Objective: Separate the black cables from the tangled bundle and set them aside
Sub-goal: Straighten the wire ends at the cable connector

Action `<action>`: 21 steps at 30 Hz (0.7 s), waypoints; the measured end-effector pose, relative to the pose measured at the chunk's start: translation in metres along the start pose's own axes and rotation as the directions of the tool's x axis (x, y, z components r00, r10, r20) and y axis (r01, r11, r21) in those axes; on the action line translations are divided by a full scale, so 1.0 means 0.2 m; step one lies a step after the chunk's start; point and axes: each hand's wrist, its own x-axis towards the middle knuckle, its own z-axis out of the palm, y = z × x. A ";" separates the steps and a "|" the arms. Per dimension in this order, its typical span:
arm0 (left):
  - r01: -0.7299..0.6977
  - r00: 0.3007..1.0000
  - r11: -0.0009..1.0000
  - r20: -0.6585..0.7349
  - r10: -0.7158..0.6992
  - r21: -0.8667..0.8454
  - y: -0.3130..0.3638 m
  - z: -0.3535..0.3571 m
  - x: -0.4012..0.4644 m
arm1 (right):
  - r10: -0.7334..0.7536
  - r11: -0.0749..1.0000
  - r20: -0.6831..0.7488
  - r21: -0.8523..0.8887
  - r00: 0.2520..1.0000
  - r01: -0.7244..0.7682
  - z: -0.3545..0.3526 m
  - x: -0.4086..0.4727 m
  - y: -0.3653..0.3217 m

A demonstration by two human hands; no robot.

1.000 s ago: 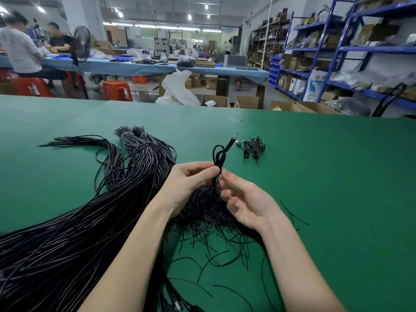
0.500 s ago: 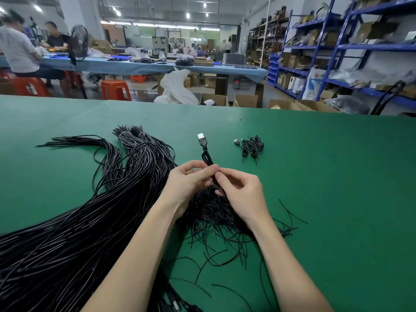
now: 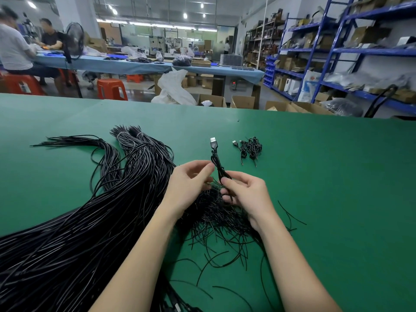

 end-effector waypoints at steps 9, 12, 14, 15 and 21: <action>-0.235 0.972 0.740 0.163 0.170 0.631 -0.09 -0.04 0.00 | 0.025 0.979 -0.267 -0.187 0.963 -0.077 -0.03 0.39 0.00; -0.205 0.976 0.748 0.189 0.108 0.631 -0.09 -0.04 0.00 | 0.013 0.977 -0.319 -0.197 0.948 -0.080 -0.01 0.58 -0.02; -0.205 0.975 0.746 0.197 0.101 0.633 -0.10 -0.04 0.00 | -0.012 0.958 -0.364 -0.272 0.931 -0.094 0.00 0.68 -0.04; -0.209 0.974 0.743 0.204 0.100 0.635 -0.10 -0.04 0.00 | -0.036 0.945 -0.378 -0.315 0.925 -0.092 0.00 0.73 -0.04; -0.211 0.971 0.734 0.221 0.085 0.645 -0.10 -0.05 0.01 | -0.193 0.552 -0.253 -0.827 0.948 -0.108 -0.04 0.78 -0.01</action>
